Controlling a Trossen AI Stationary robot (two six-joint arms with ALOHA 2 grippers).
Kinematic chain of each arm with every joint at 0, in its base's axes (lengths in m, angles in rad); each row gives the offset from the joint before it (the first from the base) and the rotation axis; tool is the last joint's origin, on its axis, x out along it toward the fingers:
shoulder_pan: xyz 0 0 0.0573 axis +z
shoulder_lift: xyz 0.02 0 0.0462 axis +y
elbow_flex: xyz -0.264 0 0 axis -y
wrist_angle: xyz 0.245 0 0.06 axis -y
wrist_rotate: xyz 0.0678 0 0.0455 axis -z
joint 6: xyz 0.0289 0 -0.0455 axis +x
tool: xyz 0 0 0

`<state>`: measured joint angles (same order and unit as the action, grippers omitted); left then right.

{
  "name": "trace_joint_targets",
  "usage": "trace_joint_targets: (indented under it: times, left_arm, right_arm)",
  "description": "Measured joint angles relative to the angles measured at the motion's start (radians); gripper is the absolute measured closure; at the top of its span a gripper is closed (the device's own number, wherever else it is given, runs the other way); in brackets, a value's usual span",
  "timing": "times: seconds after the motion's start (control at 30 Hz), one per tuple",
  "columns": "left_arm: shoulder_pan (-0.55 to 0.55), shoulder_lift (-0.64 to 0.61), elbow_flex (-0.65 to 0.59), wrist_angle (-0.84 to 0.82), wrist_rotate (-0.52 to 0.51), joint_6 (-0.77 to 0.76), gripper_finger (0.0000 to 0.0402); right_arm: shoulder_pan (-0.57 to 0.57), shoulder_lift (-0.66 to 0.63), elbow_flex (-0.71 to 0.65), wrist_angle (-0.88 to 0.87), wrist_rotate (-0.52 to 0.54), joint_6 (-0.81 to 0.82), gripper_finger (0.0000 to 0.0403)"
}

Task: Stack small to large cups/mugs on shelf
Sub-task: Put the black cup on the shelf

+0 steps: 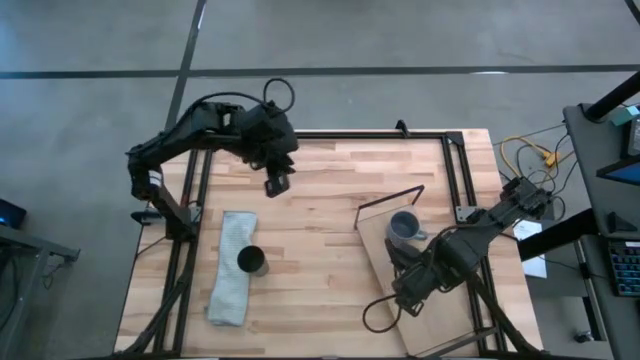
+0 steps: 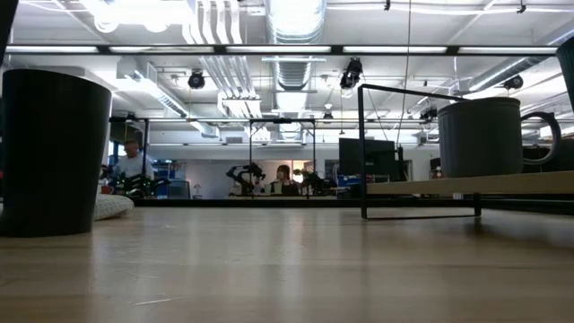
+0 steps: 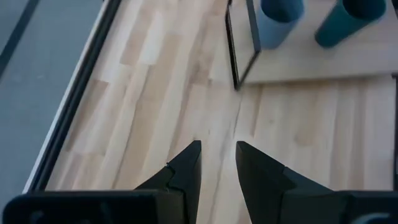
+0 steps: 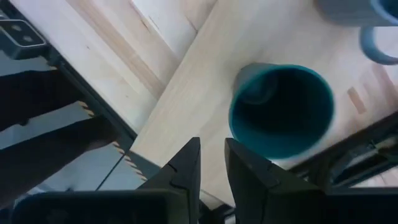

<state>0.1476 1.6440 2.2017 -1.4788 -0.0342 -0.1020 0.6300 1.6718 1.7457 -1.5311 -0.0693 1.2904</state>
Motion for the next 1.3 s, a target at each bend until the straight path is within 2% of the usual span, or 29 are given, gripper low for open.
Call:
trace_joint_targets:
  times: [0.1,0.33,0.47,0.63,0.8,0.9,1.13,1.3]
  left_arm:
    - [-0.035,-0.034,0.001,-0.097,0.001,-0.082,0.0316]
    - [-0.164,-0.12,-0.092,-0.092,0.017,-0.326,0.0316]
    - [-0.238,-0.141,-0.191,-0.078,-0.003,-0.479,0.0316]
    - [-0.32,-0.136,-0.35,-0.093,-0.004,-0.766,0.0316]
    - [-0.409,-0.109,-0.492,-0.092,0.033,-1.004,0.0316]
    - [-0.458,-0.095,-0.554,-0.086,0.045,-1.088,0.0316]
    - [-0.515,-0.053,-0.651,0.15,0.061,-1.196,0.0316]
    - [-0.535,-0.008,-0.662,0.119,0.084,-1.227,0.0316]
  right_arm:
    - [0.0,0.0,0.059,-0.034,0.004,0.002,0.0335]
    - [-0.004,-0.001,0.134,-0.037,0.062,-0.099,0.0335]
    - [-0.004,-0.001,0.164,-0.04,0.103,-0.21,0.0331]
    - [-0.004,-0.001,0.199,-0.04,0.151,-0.349,0.0332]
    - [-0.001,-0.002,0.227,-0.039,0.226,-0.399,0.0338]
    - [0.001,-0.009,0.228,-0.04,0.283,-0.42,0.0339]
    - [-0.001,-0.01,0.228,-0.04,0.309,-0.484,0.034]
    - [0.001,-0.01,0.228,-0.039,0.308,-0.476,0.034]
